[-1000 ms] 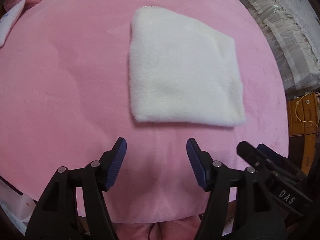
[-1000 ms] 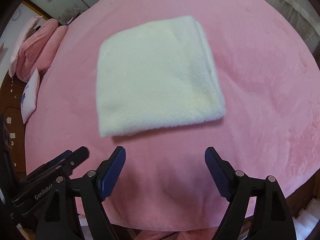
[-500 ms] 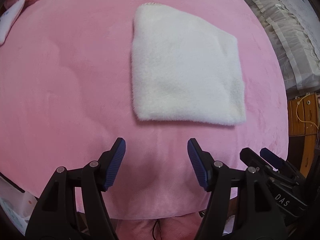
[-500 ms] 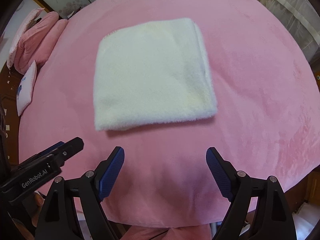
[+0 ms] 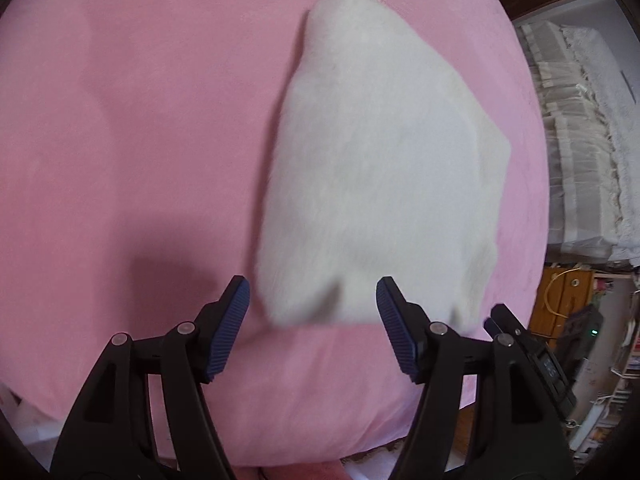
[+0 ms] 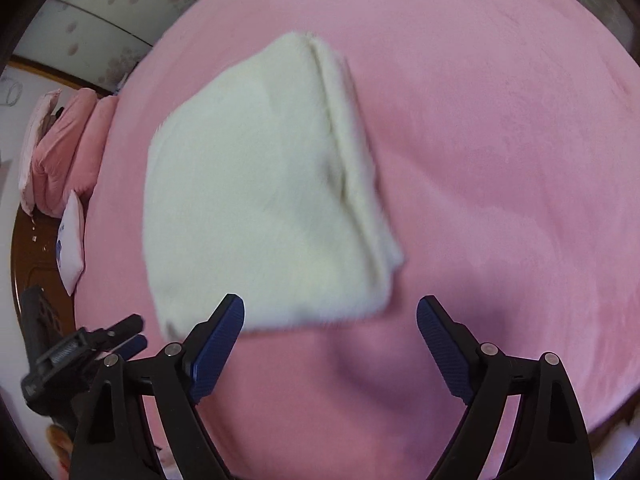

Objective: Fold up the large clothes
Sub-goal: 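Grasp the folded white cardigan with both tools and lift it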

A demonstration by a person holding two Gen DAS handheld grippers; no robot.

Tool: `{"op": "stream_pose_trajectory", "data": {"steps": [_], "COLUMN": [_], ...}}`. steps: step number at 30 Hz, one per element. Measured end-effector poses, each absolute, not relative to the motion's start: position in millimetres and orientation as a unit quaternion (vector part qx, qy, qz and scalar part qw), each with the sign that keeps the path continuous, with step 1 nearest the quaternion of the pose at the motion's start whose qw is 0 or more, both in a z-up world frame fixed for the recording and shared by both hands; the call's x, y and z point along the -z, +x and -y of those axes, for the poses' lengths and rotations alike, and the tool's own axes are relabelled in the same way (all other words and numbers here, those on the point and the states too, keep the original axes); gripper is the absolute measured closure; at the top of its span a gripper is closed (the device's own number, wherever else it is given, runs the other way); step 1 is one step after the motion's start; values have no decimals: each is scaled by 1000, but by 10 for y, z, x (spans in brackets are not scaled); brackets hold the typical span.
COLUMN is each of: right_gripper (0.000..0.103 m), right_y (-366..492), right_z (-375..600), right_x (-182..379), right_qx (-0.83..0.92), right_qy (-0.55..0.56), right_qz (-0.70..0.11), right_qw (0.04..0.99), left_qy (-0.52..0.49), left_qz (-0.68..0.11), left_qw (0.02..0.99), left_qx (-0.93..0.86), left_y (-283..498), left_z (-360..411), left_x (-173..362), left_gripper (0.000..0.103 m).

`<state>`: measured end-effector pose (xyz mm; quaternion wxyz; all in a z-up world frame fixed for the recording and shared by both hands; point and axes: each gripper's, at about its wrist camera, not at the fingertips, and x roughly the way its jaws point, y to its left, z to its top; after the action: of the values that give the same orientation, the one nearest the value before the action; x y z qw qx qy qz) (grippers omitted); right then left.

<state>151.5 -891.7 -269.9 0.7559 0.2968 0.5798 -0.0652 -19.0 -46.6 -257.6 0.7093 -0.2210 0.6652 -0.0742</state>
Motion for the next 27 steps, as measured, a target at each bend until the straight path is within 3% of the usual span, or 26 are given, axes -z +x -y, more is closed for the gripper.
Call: {"op": "stream_pose_trajectory", "data": {"steps": [8, 12, 21, 24, 27], "right_gripper": [14, 15, 17, 29, 34], "right_y": [2192, 2491, 2959, 3054, 3078], "right_z": [9646, 9800, 9666, 9649, 9582], "right_x": [3481, 3779, 3909, 3912, 3893], "right_qx": [-4, -59, -125, -126, -129], "right_qy": [448, 520, 478, 496, 499], "right_qz": [-553, -550, -583, -572, -566], "right_qw": [702, 651, 645, 642, 643], "left_qy": [-276, -323, -395, -394, -387], "left_qz": [-670, -663, -650, -644, -636], "left_qw": [681, 664, 634, 644, 659], "left_qx": [109, 124, 137, 124, 110], "left_y": [358, 508, 782, 819, 777], "left_z": [355, 216, 13, -1, -12], "left_x": [2978, 3107, 3530, 3602, 3531], "left_gripper": [39, 32, 19, 19, 29]}}
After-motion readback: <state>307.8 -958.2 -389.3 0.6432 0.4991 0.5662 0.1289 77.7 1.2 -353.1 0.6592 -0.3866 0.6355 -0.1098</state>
